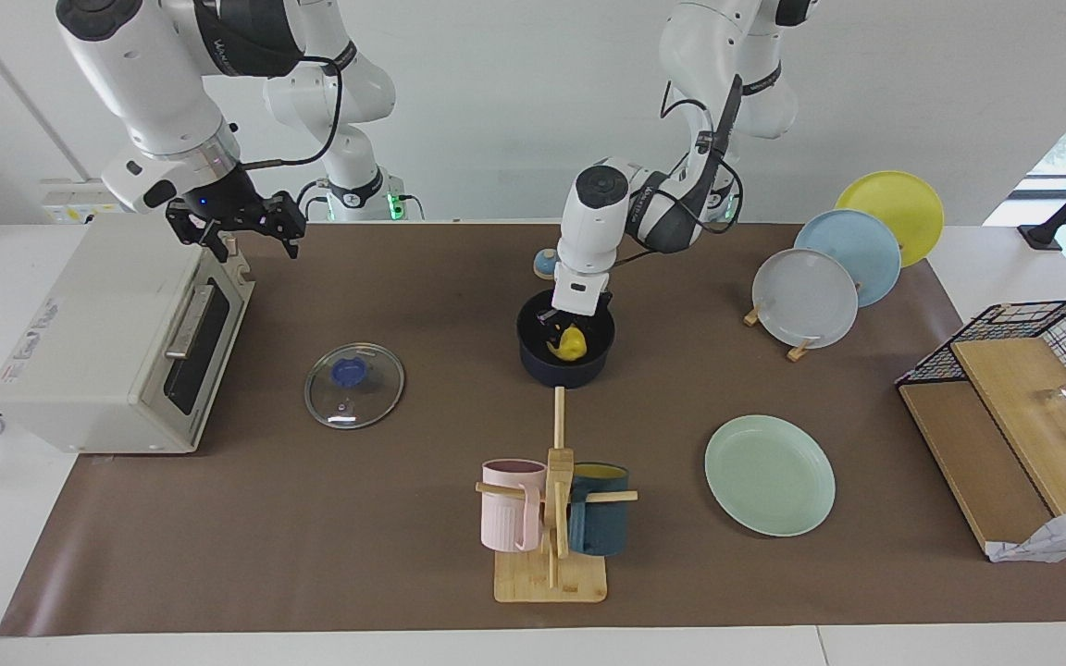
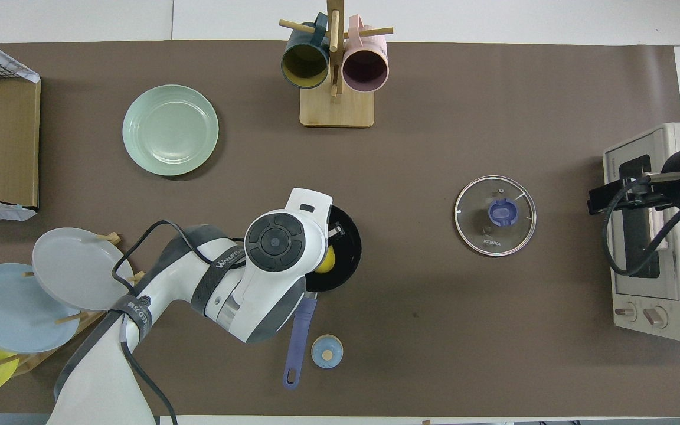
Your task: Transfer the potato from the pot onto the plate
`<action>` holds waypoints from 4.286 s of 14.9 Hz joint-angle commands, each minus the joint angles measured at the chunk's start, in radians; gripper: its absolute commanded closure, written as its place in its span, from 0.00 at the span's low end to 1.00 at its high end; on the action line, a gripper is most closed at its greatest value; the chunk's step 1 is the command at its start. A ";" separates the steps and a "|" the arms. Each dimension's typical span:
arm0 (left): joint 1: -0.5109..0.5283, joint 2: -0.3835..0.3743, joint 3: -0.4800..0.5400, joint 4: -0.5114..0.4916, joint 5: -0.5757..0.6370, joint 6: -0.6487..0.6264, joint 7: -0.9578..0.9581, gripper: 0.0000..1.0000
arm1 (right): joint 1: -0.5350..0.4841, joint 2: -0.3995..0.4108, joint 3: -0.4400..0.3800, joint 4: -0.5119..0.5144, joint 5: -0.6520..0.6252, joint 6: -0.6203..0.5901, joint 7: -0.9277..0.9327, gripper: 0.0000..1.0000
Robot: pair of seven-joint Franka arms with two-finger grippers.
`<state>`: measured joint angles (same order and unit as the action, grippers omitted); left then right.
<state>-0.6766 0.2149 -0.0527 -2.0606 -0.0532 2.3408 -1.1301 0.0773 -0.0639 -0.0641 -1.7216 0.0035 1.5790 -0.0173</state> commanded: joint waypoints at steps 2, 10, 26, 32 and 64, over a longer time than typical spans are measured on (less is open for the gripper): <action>0.003 -0.054 0.017 0.112 -0.005 -0.163 0.012 1.00 | -0.010 0.004 -0.003 0.005 0.013 0.035 -0.012 0.00; 0.307 -0.025 0.024 0.522 -0.011 -0.534 0.392 1.00 | -0.027 0.001 0.004 0.040 0.004 -0.005 -0.012 0.00; 0.565 0.313 0.025 0.560 0.035 -0.189 0.981 1.00 | -0.079 0.013 0.063 0.042 -0.007 -0.007 -0.012 0.00; 0.555 0.307 0.025 0.470 0.035 -0.086 0.986 1.00 | -0.071 -0.002 0.026 0.042 0.003 -0.001 0.029 0.00; 0.552 -0.215 0.071 0.502 0.036 -0.835 1.010 0.00 | -0.059 -0.011 0.014 0.040 -0.005 0.019 -0.023 0.00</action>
<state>-0.1011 -0.0233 -0.0007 -1.5752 -0.0376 1.5052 -0.1414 0.0210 -0.0684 -0.0528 -1.6788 -0.0017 1.5901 -0.0220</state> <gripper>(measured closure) 0.000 0.000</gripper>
